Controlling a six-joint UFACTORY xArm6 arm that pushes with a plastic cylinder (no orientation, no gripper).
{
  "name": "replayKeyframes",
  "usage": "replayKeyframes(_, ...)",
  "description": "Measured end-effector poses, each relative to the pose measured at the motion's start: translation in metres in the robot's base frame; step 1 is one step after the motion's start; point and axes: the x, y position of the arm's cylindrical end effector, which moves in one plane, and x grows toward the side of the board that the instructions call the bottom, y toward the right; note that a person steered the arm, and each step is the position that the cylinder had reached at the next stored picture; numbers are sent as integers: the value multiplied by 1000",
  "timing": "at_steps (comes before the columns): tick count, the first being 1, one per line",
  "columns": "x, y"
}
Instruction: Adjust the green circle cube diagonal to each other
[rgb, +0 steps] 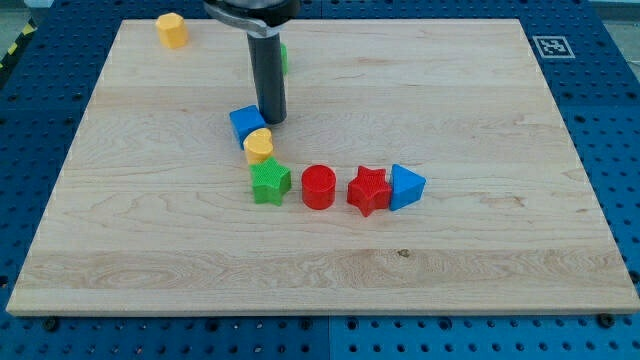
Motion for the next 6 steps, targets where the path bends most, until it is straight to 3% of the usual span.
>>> replayKeyframes(1, -16, -4)
replayKeyframes(2, -15, -46)
replayKeyframes(3, 9, -76)
replayKeyframes(5, 168, -69)
replayKeyframes(6, 170, -69)
